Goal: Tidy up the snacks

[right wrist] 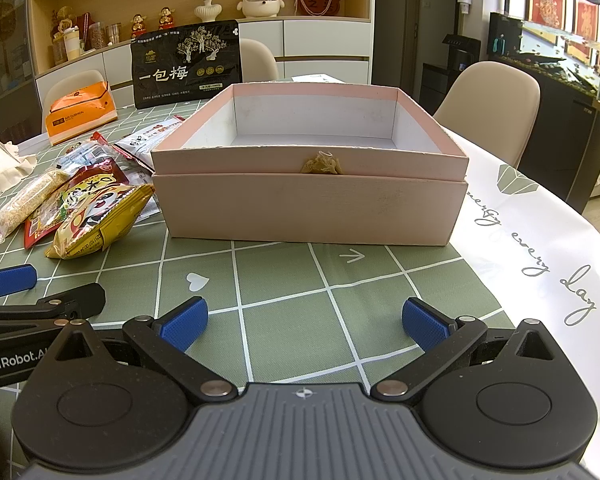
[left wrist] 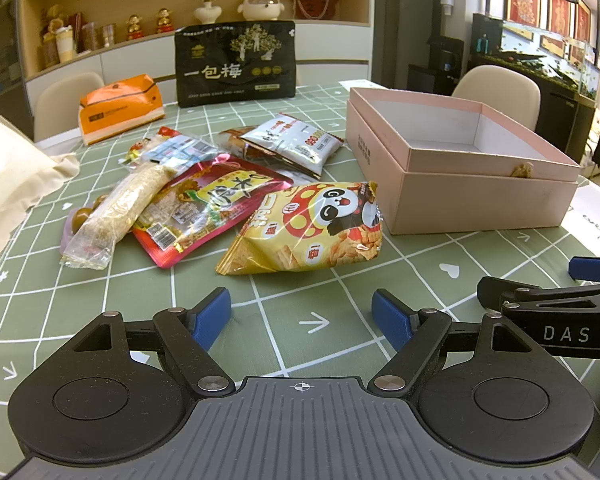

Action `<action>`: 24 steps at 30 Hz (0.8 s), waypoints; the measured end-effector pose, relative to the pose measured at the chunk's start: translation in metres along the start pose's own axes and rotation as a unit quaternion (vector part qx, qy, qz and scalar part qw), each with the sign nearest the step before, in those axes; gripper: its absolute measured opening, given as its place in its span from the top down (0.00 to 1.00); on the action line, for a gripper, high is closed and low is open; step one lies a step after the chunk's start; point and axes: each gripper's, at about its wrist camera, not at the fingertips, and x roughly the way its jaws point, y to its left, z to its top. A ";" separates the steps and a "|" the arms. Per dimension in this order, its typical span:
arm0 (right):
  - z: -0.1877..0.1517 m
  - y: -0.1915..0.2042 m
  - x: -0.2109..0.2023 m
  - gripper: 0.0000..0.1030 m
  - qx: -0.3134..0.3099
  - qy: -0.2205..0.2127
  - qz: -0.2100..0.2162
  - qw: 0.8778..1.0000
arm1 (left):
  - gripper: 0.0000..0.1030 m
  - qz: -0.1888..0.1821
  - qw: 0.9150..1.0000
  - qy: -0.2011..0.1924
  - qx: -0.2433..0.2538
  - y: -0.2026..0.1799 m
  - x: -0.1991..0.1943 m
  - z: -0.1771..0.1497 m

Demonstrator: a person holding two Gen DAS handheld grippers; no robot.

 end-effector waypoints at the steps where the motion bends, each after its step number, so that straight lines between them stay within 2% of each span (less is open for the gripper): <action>1: 0.000 0.000 0.000 0.00 0.000 0.000 0.000 1.000 | 0.19 0.000 1.000 0.000 0.000 0.000 0.000 0.000; 5: -0.005 0.007 0.003 0.00 0.000 0.000 0.000 1.000 | 0.19 -0.006 1.000 0.001 0.003 0.001 -0.001 0.000; 7: -0.006 0.010 0.005 0.00 -0.008 0.009 0.008 1.000 | 0.21 -0.026 1.000 0.010 0.000 0.004 -0.005 0.002; 8: -0.003 0.010 0.006 0.00 -0.013 0.024 0.017 0.999 | 0.22 -0.044 0.999 0.016 -0.004 0.008 -0.009 0.005; 10: 0.002 0.010 0.008 0.00 -0.023 0.056 0.027 0.998 | 0.23 -0.058 0.998 0.016 -0.002 0.016 -0.015 0.010; 13: 0.006 0.010 0.012 0.00 -0.032 0.083 0.028 0.996 | 0.23 -0.053 0.998 0.003 -0.015 0.038 -0.026 0.023; 15: 0.021 0.011 0.020 0.02 -0.037 0.116 0.047 0.991 | 0.23 -0.039 0.999 -0.005 -0.037 0.060 -0.029 0.036; 16: 0.031 0.010 0.024 0.05 -0.024 0.123 0.066 0.990 | 0.23 -0.028 0.998 -0.003 -0.047 0.073 -0.025 0.043; 18: 0.052 0.005 0.029 0.06 0.029 0.104 0.099 0.989 | 0.24 -0.009 0.998 0.008 -0.062 0.097 -0.016 0.056; 20: 0.071 0.006 0.043 0.03 0.065 0.098 0.108 0.987 | 0.24 0.009 0.997 0.025 -0.067 0.119 -0.002 0.066; 22: 0.083 0.009 0.061 0.04 0.098 0.109 0.113 0.983 | 0.24 0.008 0.997 0.037 -0.072 0.137 0.013 0.074; 24: 0.092 0.019 0.079 0.04 0.118 0.124 0.136 0.976 | 0.24 0.007 0.996 0.054 -0.066 0.145 0.031 0.079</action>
